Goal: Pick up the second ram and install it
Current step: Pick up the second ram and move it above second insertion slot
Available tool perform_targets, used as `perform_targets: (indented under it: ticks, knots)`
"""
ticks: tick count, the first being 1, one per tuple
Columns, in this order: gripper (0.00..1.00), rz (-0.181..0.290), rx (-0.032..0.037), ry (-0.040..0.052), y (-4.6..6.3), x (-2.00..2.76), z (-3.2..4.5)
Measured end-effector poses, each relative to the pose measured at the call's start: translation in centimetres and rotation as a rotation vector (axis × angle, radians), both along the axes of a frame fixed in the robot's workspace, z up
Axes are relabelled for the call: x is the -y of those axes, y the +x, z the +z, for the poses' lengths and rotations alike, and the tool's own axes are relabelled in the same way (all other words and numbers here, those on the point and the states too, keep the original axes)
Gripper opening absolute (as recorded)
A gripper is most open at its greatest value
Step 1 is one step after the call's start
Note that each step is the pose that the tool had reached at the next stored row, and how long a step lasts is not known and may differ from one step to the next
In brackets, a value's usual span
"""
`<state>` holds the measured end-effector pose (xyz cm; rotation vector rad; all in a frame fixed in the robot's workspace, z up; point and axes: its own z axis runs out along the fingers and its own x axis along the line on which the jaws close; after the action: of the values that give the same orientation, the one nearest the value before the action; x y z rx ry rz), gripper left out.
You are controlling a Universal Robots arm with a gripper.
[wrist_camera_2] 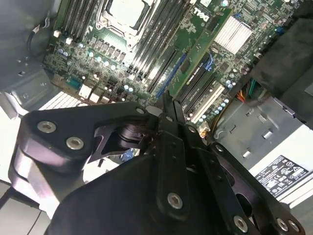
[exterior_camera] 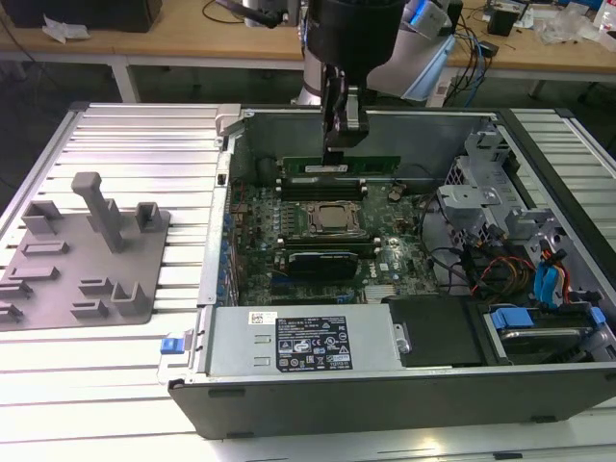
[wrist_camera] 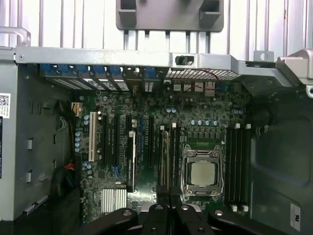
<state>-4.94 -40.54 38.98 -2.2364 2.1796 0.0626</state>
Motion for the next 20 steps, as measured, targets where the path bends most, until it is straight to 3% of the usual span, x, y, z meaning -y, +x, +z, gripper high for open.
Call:
perform_targets:
  ticks: [5,9,14,17,18,20]
  knots:
    - [0.09,-0.001,0.0002,0.0007,0.0,-0.03,-0.54]
    - [0.09,-0.009,0.0000,0.0003,0.0,-0.59,-1.33]
    - [0.09,-0.031,0.0001,0.0004,0.0,-0.80,-3.08]
    - [0.09,-0.037,0.0000,0.0001,0.0,-1.33,-3.81]
    - [0.09,-0.037,0.0001,0.0003,0.0,-1.82,-4.23]
    - [0.09,-0.037,0.0001,0.0003,0.2,-1.98,-4.95]
